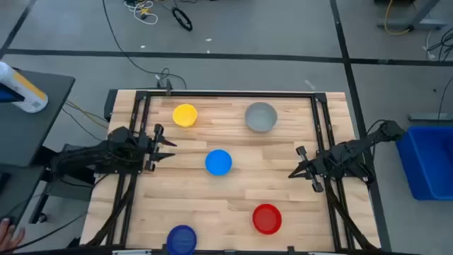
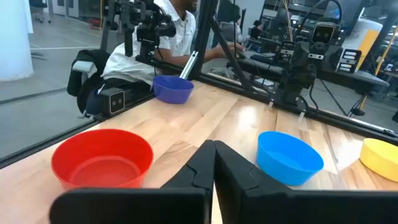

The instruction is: Nest bowls inside each other

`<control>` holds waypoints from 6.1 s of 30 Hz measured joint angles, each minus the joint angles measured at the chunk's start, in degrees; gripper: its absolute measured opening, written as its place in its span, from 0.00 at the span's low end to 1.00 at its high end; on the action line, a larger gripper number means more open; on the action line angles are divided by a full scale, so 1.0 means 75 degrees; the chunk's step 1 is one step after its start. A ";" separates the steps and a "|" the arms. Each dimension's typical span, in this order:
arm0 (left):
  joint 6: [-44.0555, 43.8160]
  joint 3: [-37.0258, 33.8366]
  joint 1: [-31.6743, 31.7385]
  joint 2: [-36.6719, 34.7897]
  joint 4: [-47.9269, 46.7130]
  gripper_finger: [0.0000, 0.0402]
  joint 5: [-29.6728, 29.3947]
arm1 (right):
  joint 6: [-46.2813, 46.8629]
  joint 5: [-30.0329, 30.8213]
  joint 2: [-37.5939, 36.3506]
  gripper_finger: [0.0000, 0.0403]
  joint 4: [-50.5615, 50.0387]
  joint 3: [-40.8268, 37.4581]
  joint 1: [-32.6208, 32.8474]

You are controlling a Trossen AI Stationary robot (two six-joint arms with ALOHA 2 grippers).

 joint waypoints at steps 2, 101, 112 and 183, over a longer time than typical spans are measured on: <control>0.0000 -0.0001 0.0000 -0.0001 0.0000 0.42 -0.0002 | 0.0000 0.0001 -0.0003 0.03 0.0000 0.0000 0.0000; -0.1500 -0.0001 -0.0003 0.0000 0.0522 0.42 0.0015 | 0.2465 0.0699 -0.0003 0.03 0.3273 0.0000 0.0001; -0.1639 0.0002 -0.0003 0.0001 0.0513 0.42 -0.0023 | 0.1903 0.1248 -0.0003 0.03 0.3432 0.0000 0.0000; -0.0743 0.0002 -0.0001 0.0867 -0.0498 0.42 -0.2926 | 0.3295 -0.1994 1.3945 0.32 -0.0797 0.8652 -0.4459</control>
